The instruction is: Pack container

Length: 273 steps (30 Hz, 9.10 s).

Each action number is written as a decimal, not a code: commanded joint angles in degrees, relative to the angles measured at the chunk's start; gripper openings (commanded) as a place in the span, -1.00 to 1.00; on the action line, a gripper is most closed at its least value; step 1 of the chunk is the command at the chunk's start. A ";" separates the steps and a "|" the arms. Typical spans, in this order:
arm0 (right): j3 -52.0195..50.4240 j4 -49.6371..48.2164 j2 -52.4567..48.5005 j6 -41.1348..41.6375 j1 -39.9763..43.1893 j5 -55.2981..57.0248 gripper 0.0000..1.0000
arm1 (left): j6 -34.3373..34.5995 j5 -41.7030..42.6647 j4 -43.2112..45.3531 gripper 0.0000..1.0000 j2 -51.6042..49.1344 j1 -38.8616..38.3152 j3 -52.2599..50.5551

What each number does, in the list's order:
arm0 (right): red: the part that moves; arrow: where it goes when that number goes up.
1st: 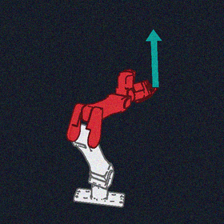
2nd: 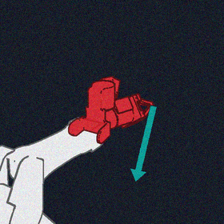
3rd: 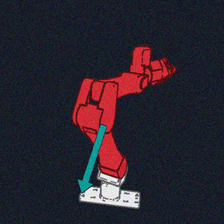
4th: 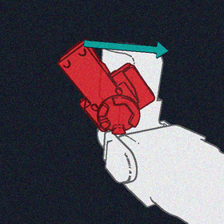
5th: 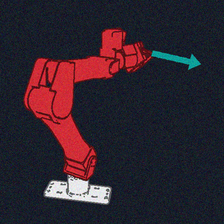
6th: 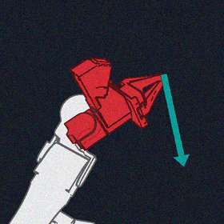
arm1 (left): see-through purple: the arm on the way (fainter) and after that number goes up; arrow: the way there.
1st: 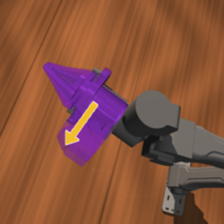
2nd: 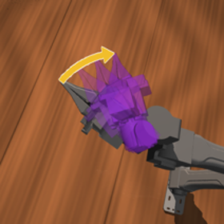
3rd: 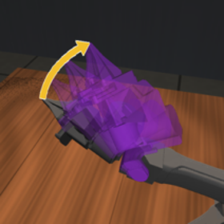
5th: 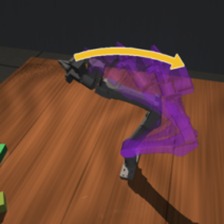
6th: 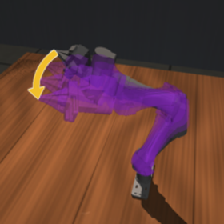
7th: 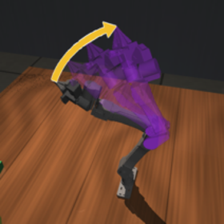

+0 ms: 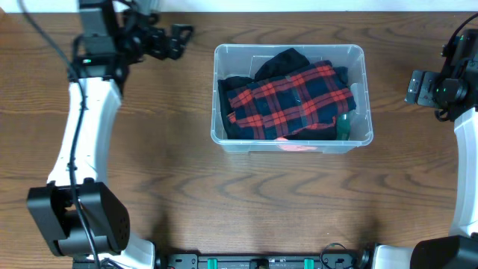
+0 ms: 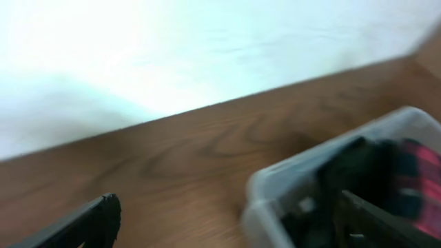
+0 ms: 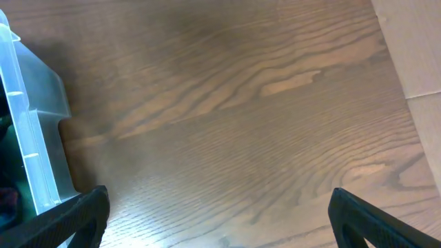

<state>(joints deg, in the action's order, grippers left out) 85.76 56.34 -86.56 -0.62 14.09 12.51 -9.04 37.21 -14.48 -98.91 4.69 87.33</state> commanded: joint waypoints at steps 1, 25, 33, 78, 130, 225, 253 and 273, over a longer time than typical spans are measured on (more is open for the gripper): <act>0.37 0.04 -0.07 0.59 0.11 0.76 0.98 | 3.17 -3.89 -1.33 0.96 -0.15 2.56 0.17; 0.37 0.04 -0.07 0.59 0.11 0.76 0.99 | 3.15 -3.85 -4.76 0.96 -0.15 4.90 0.15; 0.37 0.07 -0.07 0.59 0.11 0.76 0.99 | 3.15 -3.85 -4.76 0.96 -0.15 4.90 0.15; -25.73 -11.93 47.74 -1.14 -29.79 -5.90 0.99 | 3.15 -3.87 -4.76 0.96 -0.15 4.90 0.15; -85.46 -52.22 86.27 2.95 -13.60 -13.81 0.99 | 3.15 -3.85 -4.76 0.96 -0.15 4.90 0.15; -85.44 -52.19 86.25 1.81 -13.62 -13.40 0.98 | 3.10 -13.97 10.19 0.96 43.78 4.87 -66.75; -85.44 -52.19 86.25 1.81 -13.62 -13.40 0.99 | 3.10 -16.48 21.59 0.96 63.19 2.86 -87.10; -85.44 -52.19 86.25 1.81 -13.62 -13.40 0.98 | 3.10 -26.51 11.28 0.96 86.99 -4.00 -87.10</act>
<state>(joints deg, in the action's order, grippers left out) 0.43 3.97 -0.69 2.24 -0.10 -0.49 -5.98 12.80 -0.89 -14.92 2.11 1.19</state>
